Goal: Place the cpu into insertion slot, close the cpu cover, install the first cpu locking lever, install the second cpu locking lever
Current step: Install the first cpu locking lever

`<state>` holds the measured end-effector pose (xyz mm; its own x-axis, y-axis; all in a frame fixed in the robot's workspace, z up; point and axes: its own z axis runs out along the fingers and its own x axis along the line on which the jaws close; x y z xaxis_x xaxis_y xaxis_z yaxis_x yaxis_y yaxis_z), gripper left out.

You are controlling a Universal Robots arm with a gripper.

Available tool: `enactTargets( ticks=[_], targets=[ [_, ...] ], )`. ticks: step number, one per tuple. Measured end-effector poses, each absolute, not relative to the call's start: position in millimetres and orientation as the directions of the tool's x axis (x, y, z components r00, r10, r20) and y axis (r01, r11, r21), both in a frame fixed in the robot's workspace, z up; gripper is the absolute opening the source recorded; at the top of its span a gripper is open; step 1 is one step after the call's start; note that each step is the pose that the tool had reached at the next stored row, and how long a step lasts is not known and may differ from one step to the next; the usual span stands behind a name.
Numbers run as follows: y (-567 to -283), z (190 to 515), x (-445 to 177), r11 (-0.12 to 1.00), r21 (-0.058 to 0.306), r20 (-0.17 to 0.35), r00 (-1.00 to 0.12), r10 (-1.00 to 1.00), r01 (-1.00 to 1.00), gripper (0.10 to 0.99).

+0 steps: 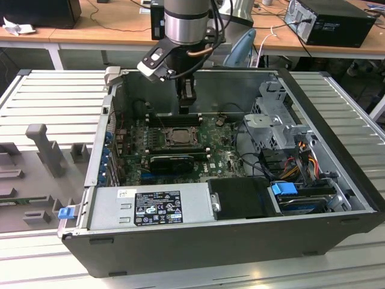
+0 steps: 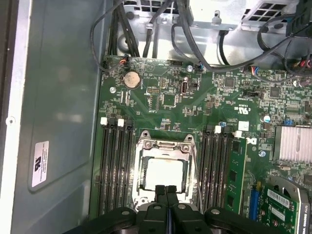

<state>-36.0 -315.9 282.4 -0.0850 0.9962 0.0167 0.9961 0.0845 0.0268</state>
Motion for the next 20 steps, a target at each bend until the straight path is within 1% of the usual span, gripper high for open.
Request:
enactTargets(
  ticks=[8, 20],
  targets=[
    [-315.9, 282.4, -36.0, 0.129, 0.027, 0.017, -0.130, 0.991, 0.991, 0.106],
    [-315.9, 282.4, -36.0, 0.164, 0.027, 0.017, -0.164, 0.986, 0.986, 0.106]
  ],
)
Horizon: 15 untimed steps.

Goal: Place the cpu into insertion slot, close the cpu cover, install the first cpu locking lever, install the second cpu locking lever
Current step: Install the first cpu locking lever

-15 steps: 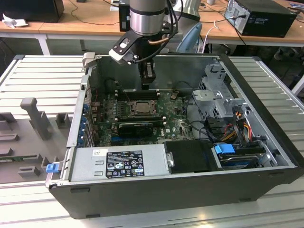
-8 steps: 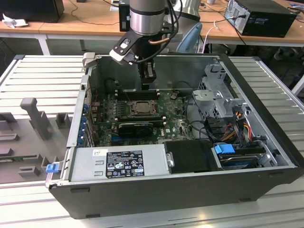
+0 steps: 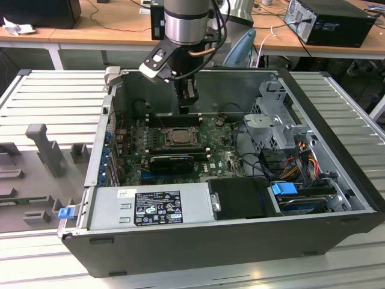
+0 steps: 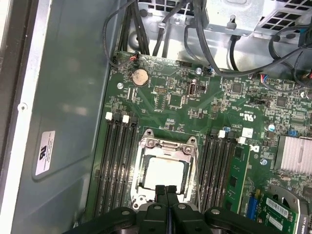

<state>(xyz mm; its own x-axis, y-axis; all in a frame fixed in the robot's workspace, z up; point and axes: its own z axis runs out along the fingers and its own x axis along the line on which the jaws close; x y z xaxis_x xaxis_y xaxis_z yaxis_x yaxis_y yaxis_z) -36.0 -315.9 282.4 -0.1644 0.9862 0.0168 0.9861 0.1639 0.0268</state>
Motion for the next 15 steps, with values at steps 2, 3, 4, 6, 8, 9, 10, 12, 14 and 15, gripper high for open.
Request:
enactTargets(
  ticks=[2, 3, 4, 6, 8, 9, 10, 12, 14, 15],
  targets=[
    [-315.9, 282.4, -36.0, 0.170, 0.027, 0.017, -0.170, 0.985, 0.985, 0.106],
    [-315.9, 282.4, -36.0, 0.173, 0.027, 0.017, -0.173, 0.985, 0.985, 0.106],
    [-315.9, 282.4, -36.0, 0.175, 0.027, 0.017, -0.176, 0.984, 0.984, 0.106],
    [-315.9, 282.4, -36.0, 0.180, 0.027, 0.017, -0.181, 0.983, 0.983, 0.106],
    [-315.9, 282.4, -36.0, 0.185, 0.027, 0.017, -0.185, 0.983, 0.982, 0.106],
    [-315.9, 282.4, -36.0, 0.188, 0.027, 0.017, -0.188, 0.982, 0.982, 0.106],
    [-315.9, 282.4, -36.0, 0.191, 0.027, 0.017, -0.191, 0.981, 0.981, 0.106],
    [-315.9, 282.4, -36.0, 0.200, 0.027, 0.017, -0.201, 0.980, 0.979, 0.106],
    [-315.9, 282.4, -36.0, 0.206, 0.027, 0.017, -0.206, 0.978, 0.978, 0.106],
    [-315.9, 282.4, -36.0, 0.208, 0.027, 0.017, -0.208, 0.978, 0.978, 0.106]
  ],
)
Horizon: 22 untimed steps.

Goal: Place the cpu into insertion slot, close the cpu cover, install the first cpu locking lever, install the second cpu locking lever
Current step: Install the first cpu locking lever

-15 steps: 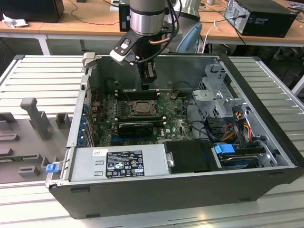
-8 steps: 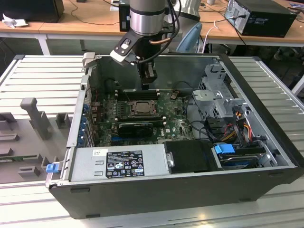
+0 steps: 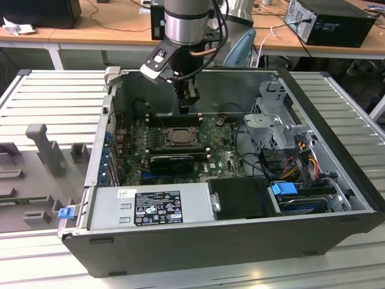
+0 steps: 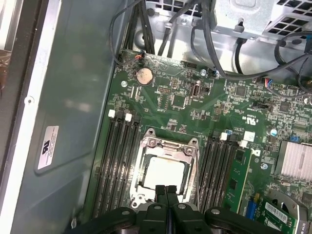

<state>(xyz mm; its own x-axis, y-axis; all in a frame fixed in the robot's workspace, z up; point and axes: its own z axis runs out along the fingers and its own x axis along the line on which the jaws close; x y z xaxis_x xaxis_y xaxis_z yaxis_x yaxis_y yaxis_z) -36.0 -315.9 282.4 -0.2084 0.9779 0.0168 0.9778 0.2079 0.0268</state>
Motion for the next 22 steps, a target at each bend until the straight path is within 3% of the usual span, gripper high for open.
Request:
enactTargets(
  ticks=[22],
  targets=[
    [-315.9, 282.4, -36.0, 0.276, 0.027, 0.017, -0.277, 0.961, 0.961, 0.106]
  ],
)
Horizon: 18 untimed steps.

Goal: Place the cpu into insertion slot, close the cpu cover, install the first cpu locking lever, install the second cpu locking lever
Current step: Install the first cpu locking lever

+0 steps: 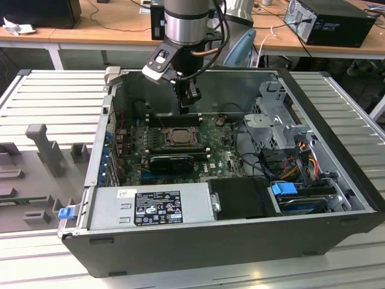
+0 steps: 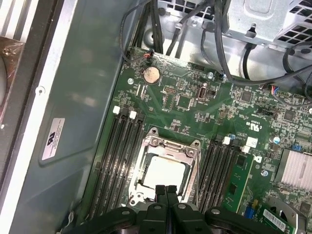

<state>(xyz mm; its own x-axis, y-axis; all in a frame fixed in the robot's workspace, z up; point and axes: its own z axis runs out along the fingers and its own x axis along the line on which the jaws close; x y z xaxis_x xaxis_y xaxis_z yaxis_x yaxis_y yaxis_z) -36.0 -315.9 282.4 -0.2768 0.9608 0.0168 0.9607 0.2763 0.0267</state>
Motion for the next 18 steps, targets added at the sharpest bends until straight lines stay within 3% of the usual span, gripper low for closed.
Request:
enactTargets(
  ticks=[18],
  targets=[
    [-315.9, 282.4, -35.9, 0.357, 0.027, 0.017, -0.358, 0.934, 0.934, 0.106]
  ],
)
